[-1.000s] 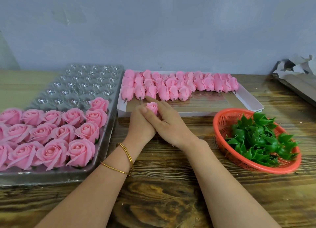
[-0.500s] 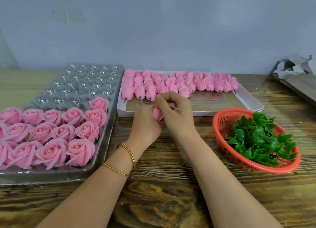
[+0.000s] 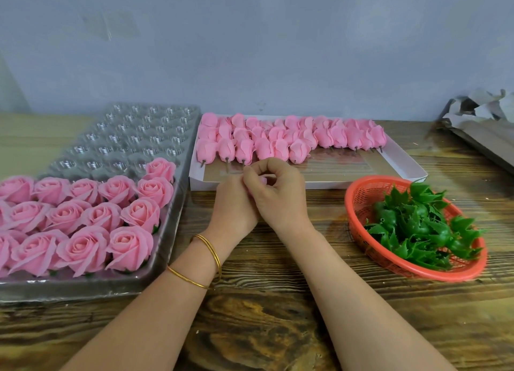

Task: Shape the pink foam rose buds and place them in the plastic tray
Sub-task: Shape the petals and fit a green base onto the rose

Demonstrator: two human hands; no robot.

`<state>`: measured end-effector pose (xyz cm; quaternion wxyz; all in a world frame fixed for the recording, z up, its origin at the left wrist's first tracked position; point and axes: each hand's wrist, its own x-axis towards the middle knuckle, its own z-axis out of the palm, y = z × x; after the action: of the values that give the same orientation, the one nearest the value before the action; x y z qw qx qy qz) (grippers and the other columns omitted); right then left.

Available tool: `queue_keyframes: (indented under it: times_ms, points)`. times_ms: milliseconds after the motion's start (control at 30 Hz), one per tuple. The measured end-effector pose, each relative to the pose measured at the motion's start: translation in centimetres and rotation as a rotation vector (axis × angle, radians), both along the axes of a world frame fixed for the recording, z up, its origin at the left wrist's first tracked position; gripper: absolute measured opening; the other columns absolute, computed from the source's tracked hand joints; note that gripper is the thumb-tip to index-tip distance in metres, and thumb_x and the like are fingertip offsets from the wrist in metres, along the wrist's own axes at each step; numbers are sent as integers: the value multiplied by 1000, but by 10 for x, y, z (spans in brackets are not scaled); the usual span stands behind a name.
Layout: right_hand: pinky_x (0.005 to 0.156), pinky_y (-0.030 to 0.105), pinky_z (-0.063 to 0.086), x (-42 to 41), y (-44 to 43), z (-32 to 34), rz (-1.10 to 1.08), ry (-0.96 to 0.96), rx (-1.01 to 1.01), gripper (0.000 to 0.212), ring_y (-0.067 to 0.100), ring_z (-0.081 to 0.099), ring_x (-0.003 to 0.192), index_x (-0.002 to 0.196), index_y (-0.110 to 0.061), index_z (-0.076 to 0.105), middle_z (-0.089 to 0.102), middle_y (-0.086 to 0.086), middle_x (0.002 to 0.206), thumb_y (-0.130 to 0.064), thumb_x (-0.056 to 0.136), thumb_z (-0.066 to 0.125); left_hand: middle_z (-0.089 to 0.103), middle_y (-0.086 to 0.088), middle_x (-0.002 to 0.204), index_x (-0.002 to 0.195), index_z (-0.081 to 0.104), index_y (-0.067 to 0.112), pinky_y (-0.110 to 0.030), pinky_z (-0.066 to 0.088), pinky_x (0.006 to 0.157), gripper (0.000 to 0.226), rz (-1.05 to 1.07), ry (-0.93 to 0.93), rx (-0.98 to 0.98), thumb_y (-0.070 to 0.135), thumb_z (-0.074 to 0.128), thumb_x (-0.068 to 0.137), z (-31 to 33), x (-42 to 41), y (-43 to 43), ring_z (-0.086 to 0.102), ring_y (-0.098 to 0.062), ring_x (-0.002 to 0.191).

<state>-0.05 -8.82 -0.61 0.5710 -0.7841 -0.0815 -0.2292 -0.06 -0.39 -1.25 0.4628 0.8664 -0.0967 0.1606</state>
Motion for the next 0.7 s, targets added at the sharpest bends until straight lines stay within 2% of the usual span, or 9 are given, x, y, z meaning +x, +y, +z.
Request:
queue_keyframes:
  times_ms: [67,200,267,367,433,500,533,600,700]
  points:
    - [63,23,47,-1,1,-1,-19,-44,-33,10,7,58,64,70,-17,64,65,-5,68,-21,79,64,70,-6,77,73,67,23,-34,49,71,25,0,23,-5,21,54,96,1,0,0,65,-24,84]
    - [60,23,43,-3,2,-3,-16,-122,-110,13,10,54,64,73,-9,64,61,-3,67,-18,82,67,49,17,65,68,52,32,-17,31,61,30,-1,21,34,19,55,95,1,1,0,55,-12,76]
    - [63,26,45,-3,3,-4,-16,-124,-100,13,10,55,66,74,-8,64,63,-1,69,-18,83,67,47,19,64,69,51,32,-15,31,60,30,9,3,42,17,56,94,0,2,0,53,-9,74]
    - [69,34,51,-2,4,-4,10,-85,-26,13,14,60,72,78,-9,65,66,1,75,-20,83,67,47,22,64,67,51,40,-4,34,61,37,10,-4,33,14,58,92,1,1,0,49,0,69]
    - [71,36,53,-1,4,-4,42,-31,24,10,16,63,74,80,-11,65,67,1,79,-20,84,70,52,18,63,64,54,38,-11,42,65,38,20,0,22,10,58,91,1,1,1,54,-4,69]
    - [72,35,55,-1,4,-3,77,21,64,10,16,65,75,82,-13,65,68,0,80,-19,84,73,65,3,70,71,68,22,-36,53,72,26,34,28,-15,11,56,92,0,4,2,63,-16,76]
    - [72,35,55,0,4,-3,93,42,83,12,17,66,76,84,-12,65,69,0,81,-20,84,74,69,-2,75,77,71,14,-40,54,72,21,47,39,-32,12,56,92,0,5,2,65,-19,79]
    - [74,37,56,0,4,-3,120,73,124,16,21,67,78,87,-8,66,69,4,83,-19,83,76,69,-4,76,77,70,10,-38,54,68,19,58,38,-62,11,57,91,1,7,1,66,-19,78]
    - [74,32,55,0,3,0,179,112,179,19,15,64,77,90,-5,66,68,3,84,-15,81,78,62,3,66,64,60,21,-26,46,57,29,73,32,-63,8,56,90,4,6,2,63,-17,71]
